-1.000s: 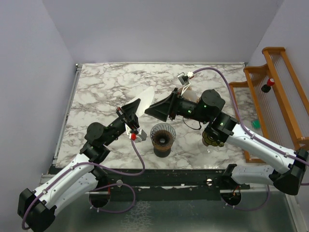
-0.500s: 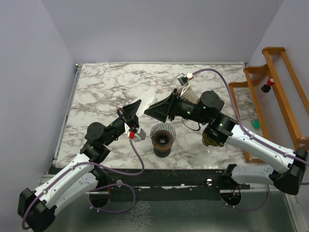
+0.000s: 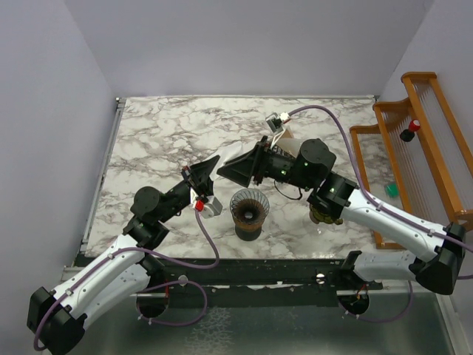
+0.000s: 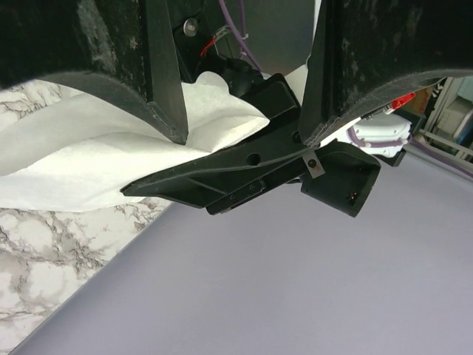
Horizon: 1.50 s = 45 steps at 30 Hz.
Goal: Place the coffee filter in the dripper
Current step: Place the coffee filter in the coffee dripper.
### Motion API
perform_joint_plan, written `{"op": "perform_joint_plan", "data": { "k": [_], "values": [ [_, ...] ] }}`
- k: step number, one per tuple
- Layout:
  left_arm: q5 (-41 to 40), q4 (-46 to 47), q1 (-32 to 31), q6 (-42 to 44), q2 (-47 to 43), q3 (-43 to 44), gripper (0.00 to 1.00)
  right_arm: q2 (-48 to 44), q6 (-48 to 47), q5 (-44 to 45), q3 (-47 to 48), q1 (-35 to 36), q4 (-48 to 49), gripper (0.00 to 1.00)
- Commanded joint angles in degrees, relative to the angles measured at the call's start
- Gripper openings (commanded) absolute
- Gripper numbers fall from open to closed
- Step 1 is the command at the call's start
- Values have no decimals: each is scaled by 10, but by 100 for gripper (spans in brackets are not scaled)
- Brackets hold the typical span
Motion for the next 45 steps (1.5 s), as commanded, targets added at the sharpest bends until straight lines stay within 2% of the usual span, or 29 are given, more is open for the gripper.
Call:
{"op": "perform_joint_plan", "data": {
  "k": [1,14,21,28,30,35,39,41,45],
  "values": [
    [29,9,-2,-14,-2,12,0,10,-15,19,9,7,16,67],
    [39,9,-1,-20,-8,12,0,27,-23,80,11,13,-7,71],
    [42,9,-2,-11,-14,7,0,7,-18,148,-9,13,-5,72],
    [52,9,-1,-10,-15,6,0,-5,-18,168,-20,13,2,73],
    [55,9,-2,-5,-16,4,0,-8,-18,170,-21,13,5,68],
    [64,9,-1,10,-18,-3,0,-15,-20,167,-27,12,14,48],
    [66,9,-2,28,-23,-11,0,-22,-20,166,-32,13,13,16],
    [63,9,-2,32,-28,-16,5,-26,-22,165,-33,13,10,2],
    [56,7,-2,19,-39,-19,16,-39,-28,167,-33,13,0,1]
  ]
}}
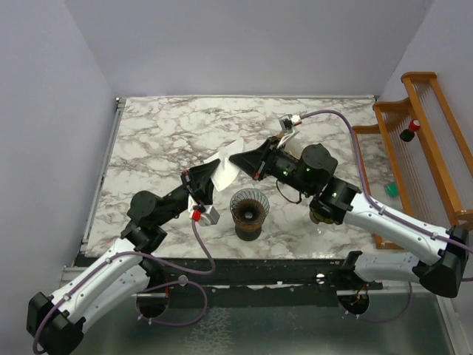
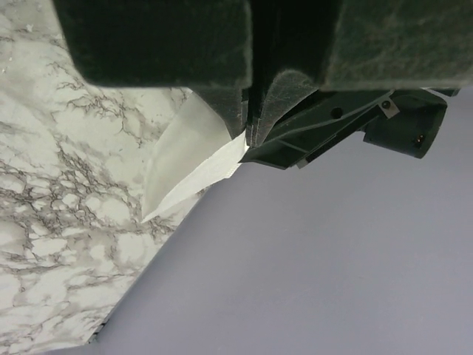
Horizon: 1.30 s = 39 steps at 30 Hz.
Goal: Place the coffee filter in the dripper
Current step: Place the coffee filter in the coffee dripper.
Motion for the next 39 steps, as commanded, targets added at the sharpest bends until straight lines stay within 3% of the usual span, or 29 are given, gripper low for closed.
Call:
{"op": "perform_joint_plan", "data": {
  "k": [1,7,14,19,24,36,39],
  "values": [
    [5,4,-2,-14,-17,-5,19,-27,-14,15,-6,4,-1,0],
    [-10,-118,-3,-92,-36,54,39,-52,-55,39,6,4,-47,0],
    [2,-237,-2,-190,-54,87,49,-64,-179,68,72,4,-167,1],
    [19,-339,-2,-220,-37,135,48,-59,-289,78,123,4,-247,1],
    [32,-353,-2,-257,-40,146,50,-59,-406,28,149,4,-294,1],
    [-44,-449,-2,-484,24,267,58,-57,-719,-111,185,4,-440,0],
    [-48,-475,-2,-522,25,304,66,-43,-793,-115,199,4,-492,1]
  ]
}}
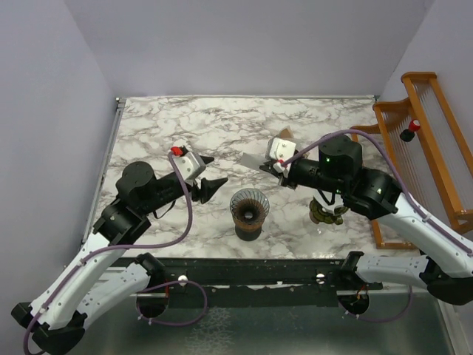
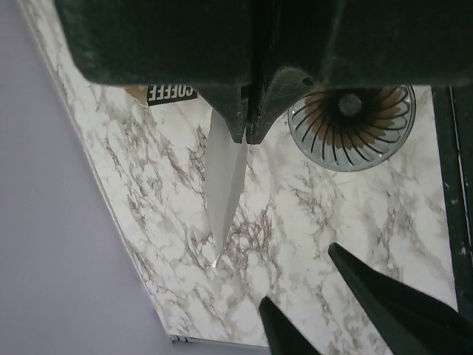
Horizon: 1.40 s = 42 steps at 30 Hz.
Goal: Place the coffee filter in the dripper
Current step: Place the coffee filter in the coffee dripper.
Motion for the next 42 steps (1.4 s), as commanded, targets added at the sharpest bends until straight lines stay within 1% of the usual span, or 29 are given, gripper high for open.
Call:
{"op": "perform_joint_plan", "data": {
  "k": [1,5,7,9,14,18,21,27,32,36,42],
  "values": [
    [-19,-66,-3,-99,1,66,67,16,-155,-36,29,3,-103,1],
    [1,-161,-2,-133,42,174,67,35,-250,-41,43,4,-159,0],
    [21,-175,-2,-156,54,202,67,47,-294,-52,54,6,-184,0],
    [44,-178,-2,-173,60,221,67,55,-340,-59,62,13,-202,0],
    [102,-187,-2,-196,92,249,67,70,-418,-58,75,43,-219,1],
    [147,-196,-2,-205,125,259,67,94,-459,-12,96,87,-236,1],
    [155,-207,-2,-200,142,262,67,117,-476,27,127,118,-264,0],
    [149,-235,-2,-185,160,252,65,147,-474,52,168,148,-294,1],
    [133,-262,-6,-176,164,256,62,156,-465,59,176,152,-300,1],
    [99,-294,-8,-168,162,262,60,159,-454,67,177,152,-296,1],
    [78,-307,-12,-167,162,262,58,166,-445,63,181,152,-294,0]
  ]
}}
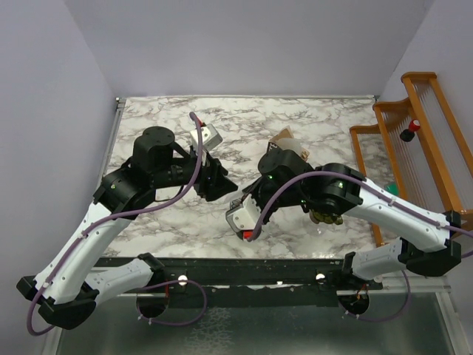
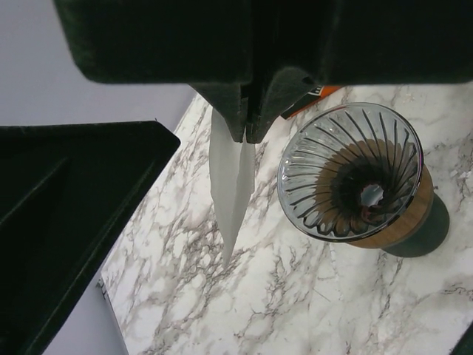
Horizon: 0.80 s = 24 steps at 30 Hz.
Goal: Place the coffee filter in the dripper
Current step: Place the coffee filter in the coffee dripper.
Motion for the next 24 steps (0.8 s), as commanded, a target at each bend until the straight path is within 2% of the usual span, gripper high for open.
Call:
{"op": "perform_joint_plan", "data": {
  "k": [1,15,24],
  "values": [
    [-28,-25,-5,5,-1,11,58,11,15,16,21,5,-16,0],
    [-35,-26,-32,-3,12,-2,53,21,29,17,29,5,-13,0],
    [-111,-27,-52,8,14,-18,51,20,37,14,18,5,-9,1]
  ]
}}
